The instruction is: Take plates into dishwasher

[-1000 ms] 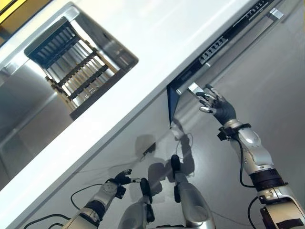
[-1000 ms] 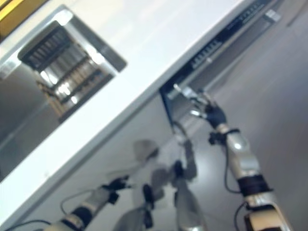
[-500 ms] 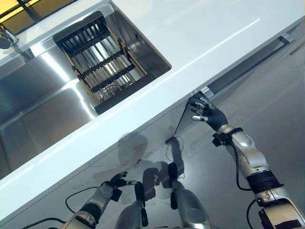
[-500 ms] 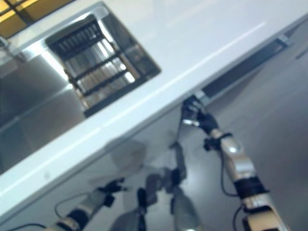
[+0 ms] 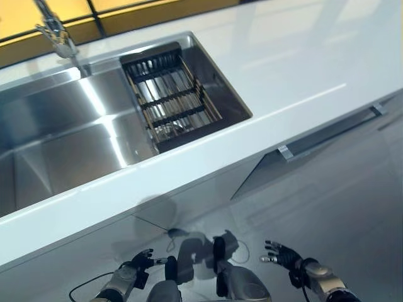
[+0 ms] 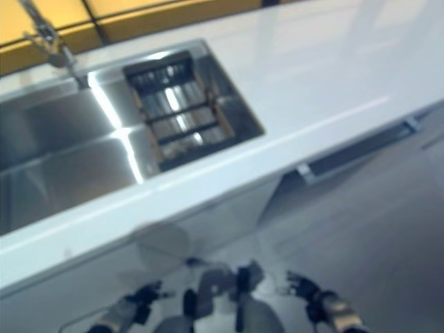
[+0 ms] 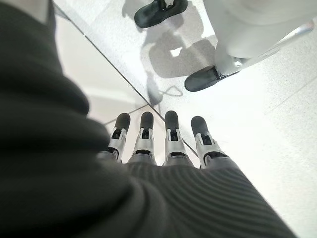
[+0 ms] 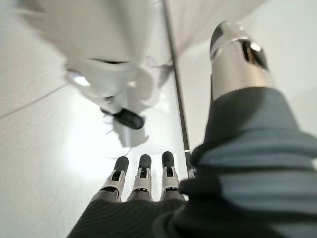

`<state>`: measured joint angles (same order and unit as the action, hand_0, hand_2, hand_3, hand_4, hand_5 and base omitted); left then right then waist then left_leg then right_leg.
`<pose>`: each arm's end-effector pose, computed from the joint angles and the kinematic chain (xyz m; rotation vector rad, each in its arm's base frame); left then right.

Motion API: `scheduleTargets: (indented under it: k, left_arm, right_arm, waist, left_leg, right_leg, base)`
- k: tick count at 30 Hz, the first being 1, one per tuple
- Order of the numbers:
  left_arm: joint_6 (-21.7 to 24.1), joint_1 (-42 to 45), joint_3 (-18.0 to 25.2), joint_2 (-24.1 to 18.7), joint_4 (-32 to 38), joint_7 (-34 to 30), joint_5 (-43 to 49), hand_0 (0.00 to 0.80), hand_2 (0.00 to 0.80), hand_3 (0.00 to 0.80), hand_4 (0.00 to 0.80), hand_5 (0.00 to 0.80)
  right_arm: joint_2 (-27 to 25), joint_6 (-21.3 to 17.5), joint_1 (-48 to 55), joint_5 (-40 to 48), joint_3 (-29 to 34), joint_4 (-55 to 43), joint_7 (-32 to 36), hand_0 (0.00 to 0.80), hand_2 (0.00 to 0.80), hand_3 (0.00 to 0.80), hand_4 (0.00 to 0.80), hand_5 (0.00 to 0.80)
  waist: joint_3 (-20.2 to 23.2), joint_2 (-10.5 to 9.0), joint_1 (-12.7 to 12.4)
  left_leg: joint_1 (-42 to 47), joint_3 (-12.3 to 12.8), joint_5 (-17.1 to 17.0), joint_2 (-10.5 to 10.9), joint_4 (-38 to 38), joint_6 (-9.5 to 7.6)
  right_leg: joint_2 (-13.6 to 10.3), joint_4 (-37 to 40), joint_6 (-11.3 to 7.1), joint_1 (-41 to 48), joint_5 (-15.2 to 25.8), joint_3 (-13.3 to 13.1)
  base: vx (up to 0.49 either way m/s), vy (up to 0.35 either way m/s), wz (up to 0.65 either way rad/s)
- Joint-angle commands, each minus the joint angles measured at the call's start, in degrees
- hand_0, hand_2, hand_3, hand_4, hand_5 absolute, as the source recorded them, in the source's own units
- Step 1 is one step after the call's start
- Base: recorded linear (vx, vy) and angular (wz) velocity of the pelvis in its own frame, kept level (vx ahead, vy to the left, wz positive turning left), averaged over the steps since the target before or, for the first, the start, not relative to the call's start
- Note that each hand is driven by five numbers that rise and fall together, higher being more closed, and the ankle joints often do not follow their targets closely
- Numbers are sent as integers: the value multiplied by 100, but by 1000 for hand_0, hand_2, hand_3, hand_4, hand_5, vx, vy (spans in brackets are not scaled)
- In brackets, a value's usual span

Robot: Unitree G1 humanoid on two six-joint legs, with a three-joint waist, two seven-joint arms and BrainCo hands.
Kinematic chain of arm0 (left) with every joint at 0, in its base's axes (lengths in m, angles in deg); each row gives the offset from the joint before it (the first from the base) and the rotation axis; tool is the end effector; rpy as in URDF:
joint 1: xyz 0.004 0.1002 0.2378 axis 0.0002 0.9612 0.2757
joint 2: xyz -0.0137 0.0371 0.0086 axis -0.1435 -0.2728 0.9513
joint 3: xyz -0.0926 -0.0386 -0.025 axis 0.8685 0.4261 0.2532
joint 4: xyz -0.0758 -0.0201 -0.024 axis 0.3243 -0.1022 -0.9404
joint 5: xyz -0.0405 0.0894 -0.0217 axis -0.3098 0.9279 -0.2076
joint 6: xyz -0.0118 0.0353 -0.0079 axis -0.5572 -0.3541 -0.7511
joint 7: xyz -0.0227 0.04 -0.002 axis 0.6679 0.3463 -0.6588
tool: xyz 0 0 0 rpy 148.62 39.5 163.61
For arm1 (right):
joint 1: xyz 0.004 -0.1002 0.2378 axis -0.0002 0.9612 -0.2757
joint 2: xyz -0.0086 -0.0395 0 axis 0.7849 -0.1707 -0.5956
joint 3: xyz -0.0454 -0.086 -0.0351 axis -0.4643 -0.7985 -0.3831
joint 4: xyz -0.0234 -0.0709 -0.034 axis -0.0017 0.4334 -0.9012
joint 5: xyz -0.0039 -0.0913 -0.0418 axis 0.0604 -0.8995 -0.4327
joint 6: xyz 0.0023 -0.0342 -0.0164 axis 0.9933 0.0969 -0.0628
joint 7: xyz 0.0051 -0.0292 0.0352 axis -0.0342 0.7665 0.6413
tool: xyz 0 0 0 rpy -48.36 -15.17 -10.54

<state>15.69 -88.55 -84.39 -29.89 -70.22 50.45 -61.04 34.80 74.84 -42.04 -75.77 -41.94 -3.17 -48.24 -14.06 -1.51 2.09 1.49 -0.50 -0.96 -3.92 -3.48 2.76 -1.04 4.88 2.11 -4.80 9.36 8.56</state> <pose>0.1260 0.2254 -0.0985 0.3505 1.0558 -0.1299 0.1358 -0.2514 -0.0797 -0.2117 0.9626 0.2453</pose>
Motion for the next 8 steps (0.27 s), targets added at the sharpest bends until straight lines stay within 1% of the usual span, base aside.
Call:
scheduleTargets:
  k: [1, 5, 8]
  left_arm:
    - [187, 22, 187, -39, -252, 67, 181, 0, 0, 0, 0, 0]
    - [179, 86, 192, 25, -419, 18, 255, 0, 0, 0, 0, 0]
    - [214, 124, 176, 58, -540, 8, 315, 0, 0, 0, 0, 0]
  right_arm:
    - [252, 101, -283, -252, -145, 453, -430, 0, 0, 0, 0, 0]
    - [375, 184, -265, -466, -35, 1134, -731, 0, 0, 0, 0, 0]
    - [443, 349, -293, -625, -4, 1447, -764, 0, 0, 0, 0, 0]
  waist:
    - [276, -248, -177]
    - [365, -211, -278]
    - [420, -164, -335]
  left_leg:
    - [-265, 281, 256, 410, 811, -280]
    - [-227, 197, 191, 358, 762, -264]
    - [-161, 150, 132, 360, 638, -245]
  right_leg:
    - [-58, -99, -344, 492, -507, -233]
    - [-44, -99, -339, 613, -550, -167]
    - [-51, -76, -343, 679, -566, -63]
  base:
    - [26, -33, 14]
    - [42, -38, 23]
    - [23, -1, 38]
